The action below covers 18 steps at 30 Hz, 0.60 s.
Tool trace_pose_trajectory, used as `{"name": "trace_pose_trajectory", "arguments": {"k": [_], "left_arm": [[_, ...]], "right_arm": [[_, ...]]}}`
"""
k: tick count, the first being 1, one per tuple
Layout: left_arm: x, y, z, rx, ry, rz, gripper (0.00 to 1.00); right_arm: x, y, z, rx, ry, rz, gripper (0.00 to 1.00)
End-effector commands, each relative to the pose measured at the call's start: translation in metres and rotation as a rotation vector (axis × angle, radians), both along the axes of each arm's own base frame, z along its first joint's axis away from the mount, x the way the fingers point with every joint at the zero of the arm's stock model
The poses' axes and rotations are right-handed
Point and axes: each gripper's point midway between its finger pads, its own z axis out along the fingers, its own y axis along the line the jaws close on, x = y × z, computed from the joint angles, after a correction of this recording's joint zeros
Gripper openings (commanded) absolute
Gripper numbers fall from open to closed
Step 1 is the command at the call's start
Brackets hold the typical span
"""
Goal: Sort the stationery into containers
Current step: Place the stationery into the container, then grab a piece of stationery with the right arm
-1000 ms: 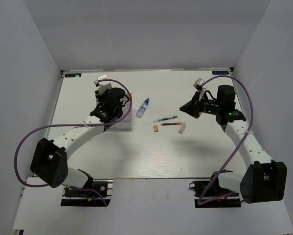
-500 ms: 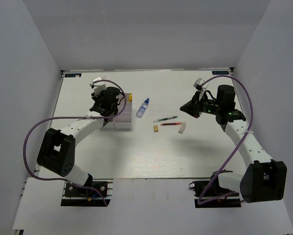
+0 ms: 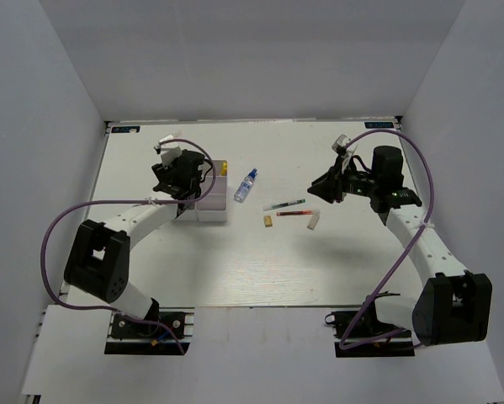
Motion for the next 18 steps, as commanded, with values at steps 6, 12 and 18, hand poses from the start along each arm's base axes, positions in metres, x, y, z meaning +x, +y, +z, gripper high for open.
{"name": "trace_pose_trajectory", "arguments": {"k": [6, 12, 18], "left_arm": [[-0.016, -0.003, 0.030, -0.083, -0.038, -0.037, 0.87], [-0.035, -0.034, 0.093, -0.154, -0.091, -0.273, 0.89], [-0.088, -0.066, 0.110, -0.194, -0.080, -0.619, 1.00]], "right_arm": [[0.002, 0.000, -0.002, -0.011, -0.014, 0.024, 0.47], [0.007, 0.001, -0.030, -0.122, -0.018, 0.065, 0.55], [0.018, 0.030, -0.073, -0.265, 0.107, 0.096, 0.56]]}}
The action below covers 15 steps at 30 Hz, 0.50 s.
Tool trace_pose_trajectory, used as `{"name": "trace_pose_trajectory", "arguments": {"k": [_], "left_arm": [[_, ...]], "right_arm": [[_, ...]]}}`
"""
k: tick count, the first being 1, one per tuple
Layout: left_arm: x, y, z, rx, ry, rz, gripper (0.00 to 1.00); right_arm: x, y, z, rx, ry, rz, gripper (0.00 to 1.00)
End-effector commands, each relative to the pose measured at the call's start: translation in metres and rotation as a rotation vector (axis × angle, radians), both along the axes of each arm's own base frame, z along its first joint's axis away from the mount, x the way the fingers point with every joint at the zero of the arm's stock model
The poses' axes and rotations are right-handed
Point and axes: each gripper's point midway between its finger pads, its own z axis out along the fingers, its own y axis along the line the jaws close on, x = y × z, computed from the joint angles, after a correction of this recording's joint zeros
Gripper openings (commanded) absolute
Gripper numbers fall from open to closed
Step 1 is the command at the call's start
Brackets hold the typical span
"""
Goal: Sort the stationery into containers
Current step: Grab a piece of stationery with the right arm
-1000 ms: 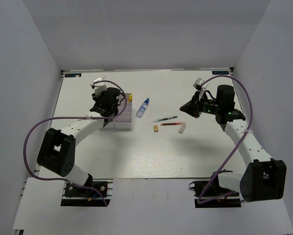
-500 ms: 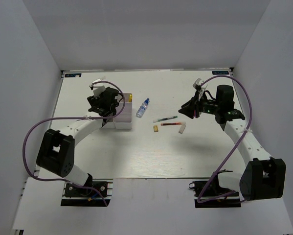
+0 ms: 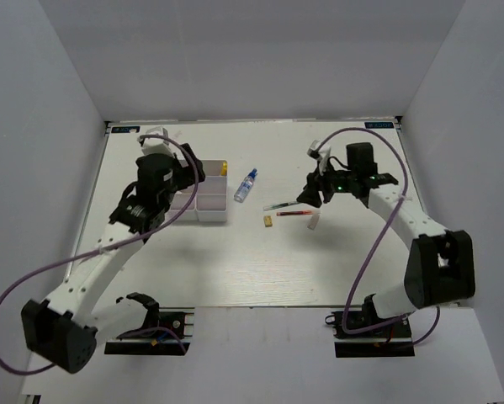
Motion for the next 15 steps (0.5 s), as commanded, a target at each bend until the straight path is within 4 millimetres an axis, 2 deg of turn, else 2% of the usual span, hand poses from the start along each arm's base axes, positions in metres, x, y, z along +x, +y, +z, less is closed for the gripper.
{"name": "trace_pose_trajectory", "arguments": {"k": [1, 2, 3, 4, 5, 6, 7, 8, 11, 15], "left_arm": [[-0.042, -0.017, 0.006, 0.007, -0.001, -0.221, 1.00], [-0.050, -0.014, -0.011, 0.015, 0.023, -0.221, 1.00], [-0.054, -0.013, -0.009, 0.012, -0.007, -0.234, 1.00], [-0.060, -0.016, -0.010, -0.003, -0.020, -0.263, 1.00], [-0.065, -0.013, -0.009, -0.011, -0.031, -0.266, 1.00], [-0.070, -0.010, 0.002, -0.012, -0.080, -0.270, 1.00], [-0.073, -0.009, 0.008, -0.018, -0.100, -0.269, 1.00], [-0.078, -0.010, 0.005, -0.019, -0.101, -0.280, 1.00], [-0.086, -0.008, 0.019, -0.038, -0.156, -0.288, 1.00], [-0.091, -0.013, 0.025, -0.063, -0.174, -0.318, 1.00]], "right_arm": [[0.004, 0.017, -0.024, -0.127, 0.053, 0.004, 0.56], [0.006, 0.027, -0.032, -0.158, 0.091, 0.000, 0.58], [0.015, 0.034, -0.027, -0.164, 0.087, -0.006, 0.58], [0.010, 0.039, -0.045, -0.206, 0.173, -0.026, 0.58], [0.019, 0.051, -0.046, -0.227, 0.168, -0.026, 0.58], [0.018, 0.059, -0.049, -0.240, 0.180, -0.016, 0.58], [0.015, 0.063, -0.072, -0.290, 0.238, -0.027, 0.59], [0.020, 0.065, -0.075, -0.311, 0.243, -0.062, 0.59], [0.020, 0.078, -0.093, -0.359, 0.269, -0.097, 0.60], [0.019, 0.088, -0.111, -0.409, 0.294, -0.142, 0.54]]}}
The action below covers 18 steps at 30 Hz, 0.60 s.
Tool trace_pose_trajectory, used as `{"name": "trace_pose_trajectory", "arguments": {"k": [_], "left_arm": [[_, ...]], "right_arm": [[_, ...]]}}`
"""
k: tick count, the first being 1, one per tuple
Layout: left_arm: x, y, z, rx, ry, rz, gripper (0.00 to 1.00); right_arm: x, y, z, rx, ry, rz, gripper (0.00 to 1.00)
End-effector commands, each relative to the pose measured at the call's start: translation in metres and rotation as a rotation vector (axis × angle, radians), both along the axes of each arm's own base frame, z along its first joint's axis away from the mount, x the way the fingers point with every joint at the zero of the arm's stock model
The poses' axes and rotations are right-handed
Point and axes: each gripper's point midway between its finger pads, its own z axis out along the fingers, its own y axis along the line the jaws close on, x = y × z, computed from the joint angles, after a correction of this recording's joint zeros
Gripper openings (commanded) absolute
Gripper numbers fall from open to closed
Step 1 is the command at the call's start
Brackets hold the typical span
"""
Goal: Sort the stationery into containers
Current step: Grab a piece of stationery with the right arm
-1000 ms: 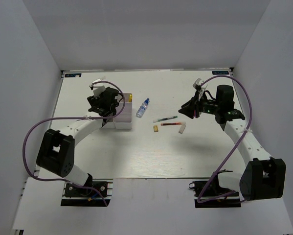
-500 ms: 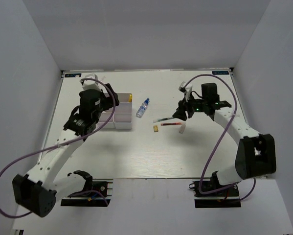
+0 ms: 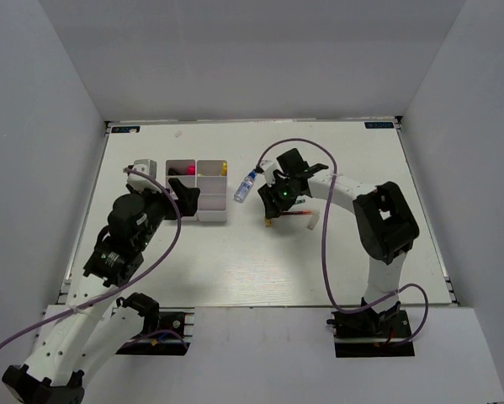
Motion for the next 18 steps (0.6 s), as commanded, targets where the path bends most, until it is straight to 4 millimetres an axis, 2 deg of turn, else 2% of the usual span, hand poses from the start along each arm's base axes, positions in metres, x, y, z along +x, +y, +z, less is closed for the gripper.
{"name": "trace_pose_trajectory", "arguments": {"k": [1, 11, 18], "left_arm": [[-0.007, -0.006, 0.010, -0.016, -0.035, -0.050, 1.00], [-0.013, -0.005, 0.018, -0.030, -0.063, -0.059, 1.00], [-0.014, -0.005, 0.016, -0.030, -0.063, -0.059, 1.00]], "right_arm": [[0.011, 0.004, 0.001, -0.065, -0.023, -0.093, 0.52], [-0.013, 0.017, -0.027, -0.148, 0.022, -0.115, 0.54], [-0.024, 0.023, -0.035, -0.165, 0.049, -0.099, 0.57]]}}
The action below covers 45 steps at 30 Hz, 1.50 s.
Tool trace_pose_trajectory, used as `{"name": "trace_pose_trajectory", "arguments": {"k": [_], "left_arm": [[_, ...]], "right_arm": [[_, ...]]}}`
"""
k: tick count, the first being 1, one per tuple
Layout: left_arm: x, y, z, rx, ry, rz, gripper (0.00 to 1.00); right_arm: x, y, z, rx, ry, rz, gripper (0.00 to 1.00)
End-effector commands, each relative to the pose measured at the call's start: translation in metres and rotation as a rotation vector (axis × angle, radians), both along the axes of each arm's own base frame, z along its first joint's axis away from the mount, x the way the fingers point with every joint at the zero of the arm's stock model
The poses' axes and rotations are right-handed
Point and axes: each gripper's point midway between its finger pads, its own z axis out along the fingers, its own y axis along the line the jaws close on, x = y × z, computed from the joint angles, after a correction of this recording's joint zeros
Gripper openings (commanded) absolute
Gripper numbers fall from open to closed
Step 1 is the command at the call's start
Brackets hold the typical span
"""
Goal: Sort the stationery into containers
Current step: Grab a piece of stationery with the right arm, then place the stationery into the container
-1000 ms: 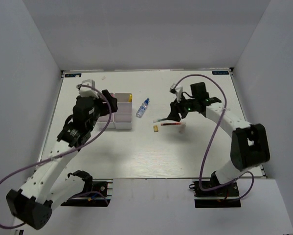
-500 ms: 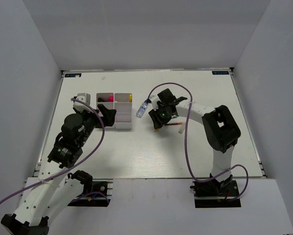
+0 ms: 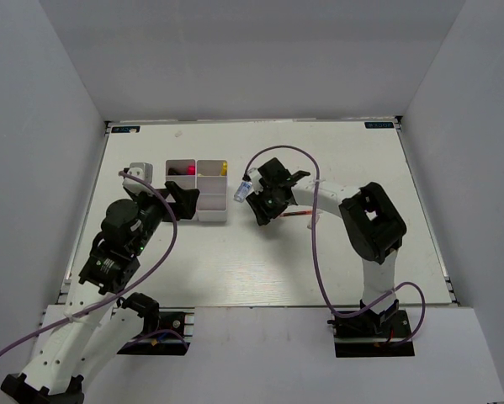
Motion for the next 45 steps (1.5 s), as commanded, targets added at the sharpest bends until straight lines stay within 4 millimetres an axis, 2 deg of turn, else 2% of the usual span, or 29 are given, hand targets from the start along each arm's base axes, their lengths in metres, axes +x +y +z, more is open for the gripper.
{"name": "trace_pose_trajectory", "arguments": {"k": [1, 3, 4, 6, 7, 8, 9, 12, 19, 21, 23, 24, 26, 27, 28, 31, 34, 39, 43, 45], "left_arm": [[-0.002, -0.002, 0.001, 0.001, -0.012, -0.017, 1.00], [-0.002, -0.002, 0.001, 0.001, -0.012, -0.017, 1.00], [-0.002, -0.002, 0.001, 0.001, -0.012, -0.017, 1.00], [-0.002, -0.002, 0.001, 0.001, -0.012, -0.017, 1.00], [-0.002, -0.002, 0.001, 0.001, -0.012, -0.017, 1.00], [-0.002, -0.002, 0.001, 0.001, -0.012, -0.017, 1.00], [-0.002, -0.002, 0.001, 0.001, -0.012, -0.017, 1.00], [-0.002, -0.002, 0.001, 0.001, -0.012, -0.017, 1.00], [-0.004, -0.005, 0.001, -0.001, -0.011, -0.035, 1.00], [-0.004, -0.002, 0.004, -0.005, -0.019, -0.026, 1.00], [-0.004, -0.002, 0.004, -0.005, -0.020, -0.026, 1.00], [-0.004, -0.002, -0.001, -0.001, -0.011, -0.026, 1.00], [-0.005, -0.001, 0.002, -0.005, -0.020, -0.026, 1.00], [-0.005, -0.001, 0.002, -0.005, -0.020, -0.026, 1.00], [-0.005, -0.001, 0.002, -0.005, -0.020, -0.026, 1.00], [-0.006, 0.001, 0.004, 0.001, -0.031, -0.018, 1.00], [-0.007, 0.002, 0.006, -0.003, -0.040, -0.018, 1.00], [-0.007, 0.002, 0.009, -0.007, -0.048, -0.018, 1.00], [-0.008, 0.000, 0.009, -0.007, -0.048, -0.027, 1.00], [-0.008, 0.000, 0.009, -0.007, -0.048, -0.027, 1.00]], "right_arm": [[-0.009, 0.000, -0.011, -0.032, 0.045, -0.013, 0.55], [-0.012, 0.001, -0.012, -0.031, 0.045, -0.005, 0.50], [-0.014, 0.000, -0.011, -0.030, 0.047, 0.001, 0.41], [-0.018, 0.003, -0.009, -0.017, 0.052, 0.025, 0.31], [-0.022, 0.003, -0.007, -0.019, 0.050, 0.050, 0.25], [-0.024, 0.004, -0.005, -0.011, 0.054, 0.061, 0.15], [-0.027, 0.004, -0.005, -0.009, 0.059, 0.075, 0.11], [-0.029, 0.009, 0.018, 0.010, 0.006, 0.136, 0.01], [-0.015, 0.038, 0.120, 0.175, -0.288, 0.338, 0.00], [-0.009, 0.050, 0.138, 0.197, -0.364, 0.431, 0.00], [-0.005, 0.058, 0.139, 0.194, -0.396, 0.489, 0.00], [0.001, 0.070, 0.149, 0.212, -0.434, 0.534, 0.00], [0.008, 0.083, 0.142, 0.198, -0.431, 0.566, 0.00], [0.012, 0.091, 0.152, 0.217, -0.452, 0.585, 0.00], [0.014, 0.096, 0.144, 0.203, -0.449, 0.611, 0.00], [0.030, 0.119, 0.152, 0.219, -0.493, 0.633, 0.00], [0.040, 0.134, 0.155, 0.235, -0.513, 0.654, 0.00], [0.046, 0.148, 0.155, 0.259, -0.537, 0.681, 0.00], [0.054, 0.154, 0.141, 0.243, -0.536, 0.668, 0.03], [0.058, 0.155, 0.138, 0.225, -0.546, 0.657, 0.13]]}}
